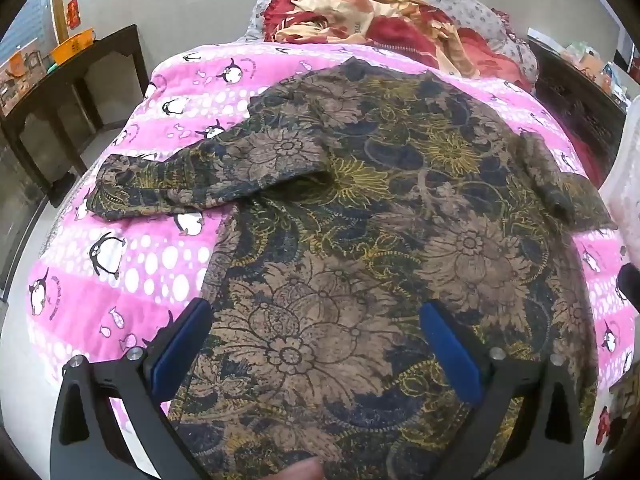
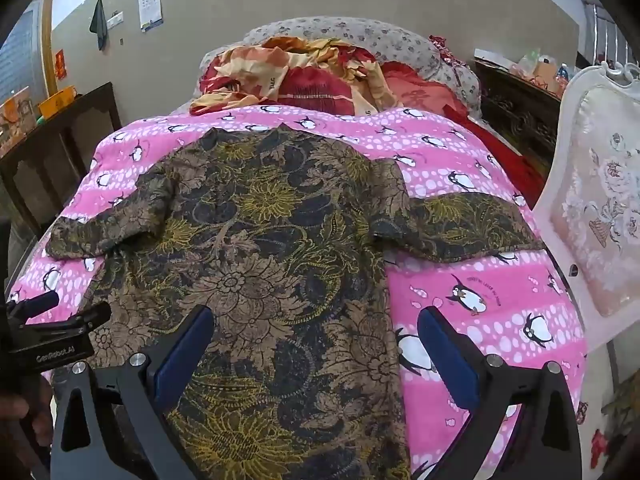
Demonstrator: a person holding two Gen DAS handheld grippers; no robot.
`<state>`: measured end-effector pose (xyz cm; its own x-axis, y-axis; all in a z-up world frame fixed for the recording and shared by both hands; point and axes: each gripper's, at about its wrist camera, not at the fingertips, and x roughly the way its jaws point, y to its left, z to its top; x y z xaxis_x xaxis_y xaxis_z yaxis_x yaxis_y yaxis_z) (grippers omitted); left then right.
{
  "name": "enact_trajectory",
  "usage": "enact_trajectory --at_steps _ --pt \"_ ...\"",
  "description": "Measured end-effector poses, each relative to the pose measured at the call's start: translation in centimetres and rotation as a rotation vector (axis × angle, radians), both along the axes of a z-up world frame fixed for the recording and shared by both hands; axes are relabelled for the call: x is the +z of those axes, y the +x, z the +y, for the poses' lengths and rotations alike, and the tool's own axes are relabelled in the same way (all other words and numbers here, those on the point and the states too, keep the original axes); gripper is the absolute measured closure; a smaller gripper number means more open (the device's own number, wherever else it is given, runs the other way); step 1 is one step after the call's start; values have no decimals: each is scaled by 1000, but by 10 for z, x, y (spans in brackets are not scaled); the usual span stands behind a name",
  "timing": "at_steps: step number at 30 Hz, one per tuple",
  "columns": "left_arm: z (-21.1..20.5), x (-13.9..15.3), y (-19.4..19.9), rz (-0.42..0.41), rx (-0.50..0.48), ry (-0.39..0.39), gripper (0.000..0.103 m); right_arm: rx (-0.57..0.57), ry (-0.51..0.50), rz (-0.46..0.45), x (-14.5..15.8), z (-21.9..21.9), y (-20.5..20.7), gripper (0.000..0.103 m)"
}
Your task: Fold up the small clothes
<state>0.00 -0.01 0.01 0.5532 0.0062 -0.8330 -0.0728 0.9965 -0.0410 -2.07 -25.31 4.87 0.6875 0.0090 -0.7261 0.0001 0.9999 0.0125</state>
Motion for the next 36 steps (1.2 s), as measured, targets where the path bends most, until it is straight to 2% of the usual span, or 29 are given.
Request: enact_trajectory --at_steps 7,16,36 --pt "-2 -7 1 -9 -5 8 0 -14 -7 28 -13 11 8 0" --pt "-5 0 -4 -21 -8 22 0 -29 10 31 -12 11 8 0" --pt "5 -9 13 1 13 9 0 -30 -5 49 -17 13 22 0"
